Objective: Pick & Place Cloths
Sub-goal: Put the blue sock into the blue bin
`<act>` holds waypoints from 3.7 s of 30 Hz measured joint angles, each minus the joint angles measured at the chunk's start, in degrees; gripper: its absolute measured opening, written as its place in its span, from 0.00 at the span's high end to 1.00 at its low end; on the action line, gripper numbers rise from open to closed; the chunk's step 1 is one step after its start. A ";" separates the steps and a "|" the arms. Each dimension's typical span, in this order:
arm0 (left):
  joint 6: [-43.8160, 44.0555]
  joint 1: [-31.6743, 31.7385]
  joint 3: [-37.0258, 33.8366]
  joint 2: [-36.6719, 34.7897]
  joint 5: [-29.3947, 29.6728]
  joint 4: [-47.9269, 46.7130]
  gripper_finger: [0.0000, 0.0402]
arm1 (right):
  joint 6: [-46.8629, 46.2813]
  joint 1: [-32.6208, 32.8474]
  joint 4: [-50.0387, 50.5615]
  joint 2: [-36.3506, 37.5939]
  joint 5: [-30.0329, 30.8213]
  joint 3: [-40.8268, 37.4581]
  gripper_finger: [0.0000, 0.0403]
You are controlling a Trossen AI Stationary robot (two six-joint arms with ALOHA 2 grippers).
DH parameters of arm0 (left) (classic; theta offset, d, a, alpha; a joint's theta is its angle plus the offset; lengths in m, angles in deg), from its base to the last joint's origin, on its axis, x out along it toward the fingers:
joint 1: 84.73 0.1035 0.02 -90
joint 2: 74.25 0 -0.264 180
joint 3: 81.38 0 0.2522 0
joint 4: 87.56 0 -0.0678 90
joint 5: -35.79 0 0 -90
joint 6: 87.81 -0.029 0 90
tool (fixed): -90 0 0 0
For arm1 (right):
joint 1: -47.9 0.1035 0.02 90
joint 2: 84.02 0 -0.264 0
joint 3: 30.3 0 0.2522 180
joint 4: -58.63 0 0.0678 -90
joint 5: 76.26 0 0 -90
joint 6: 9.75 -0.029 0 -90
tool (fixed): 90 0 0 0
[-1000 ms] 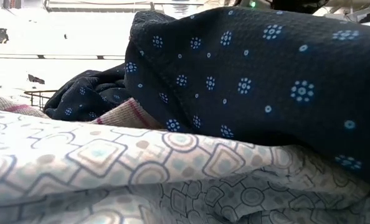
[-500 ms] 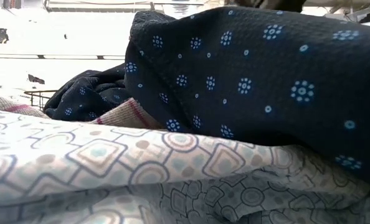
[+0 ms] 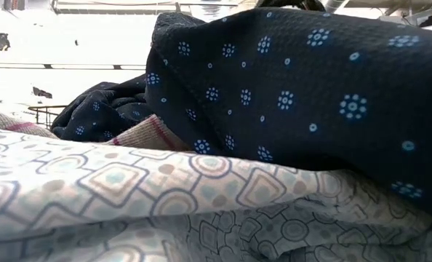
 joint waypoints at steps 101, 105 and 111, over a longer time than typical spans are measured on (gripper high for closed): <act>-13.57 -17.33 12.30 32.96 21.96 -9.75 1.00 | 14.56 1.69 -6.10 0.42 -1.70 6.15 0.87; -8.05 -20.67 12.29 21.68 22.82 -26.68 1.00 | 19.75 3.00 -5.74 0.15 -1.73 8.99 0.86; 8.51 -33.93 12.15 7.70 32.54 -46.24 1.00 | 21.34 3.94 -5.74 0.15 -1.68 9.74 0.86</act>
